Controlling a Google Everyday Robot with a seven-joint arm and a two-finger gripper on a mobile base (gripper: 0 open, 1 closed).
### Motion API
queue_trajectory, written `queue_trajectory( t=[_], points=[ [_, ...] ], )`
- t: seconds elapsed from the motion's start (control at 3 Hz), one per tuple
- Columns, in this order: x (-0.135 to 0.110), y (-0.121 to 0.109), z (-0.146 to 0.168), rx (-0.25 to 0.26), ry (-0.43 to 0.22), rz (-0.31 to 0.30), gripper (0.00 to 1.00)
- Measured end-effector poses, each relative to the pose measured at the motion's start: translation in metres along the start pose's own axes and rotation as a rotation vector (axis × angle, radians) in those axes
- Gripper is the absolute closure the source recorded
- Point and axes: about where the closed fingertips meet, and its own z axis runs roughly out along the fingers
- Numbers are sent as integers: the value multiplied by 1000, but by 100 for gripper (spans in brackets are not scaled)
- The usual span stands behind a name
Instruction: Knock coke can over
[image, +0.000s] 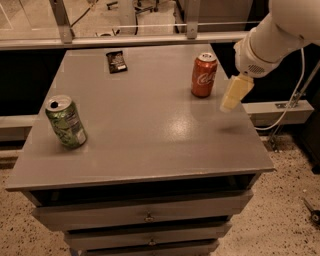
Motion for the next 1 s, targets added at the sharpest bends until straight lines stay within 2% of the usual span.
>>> queue_trajectory(
  t=[0.33,0.67,1.0],
  points=[
    [-4,-39,36,46,-75,74,0],
    [-26,-47,66,-36,-223,147,0],
    [-42,-36,76,-137,-321,191,0]
  ],
)
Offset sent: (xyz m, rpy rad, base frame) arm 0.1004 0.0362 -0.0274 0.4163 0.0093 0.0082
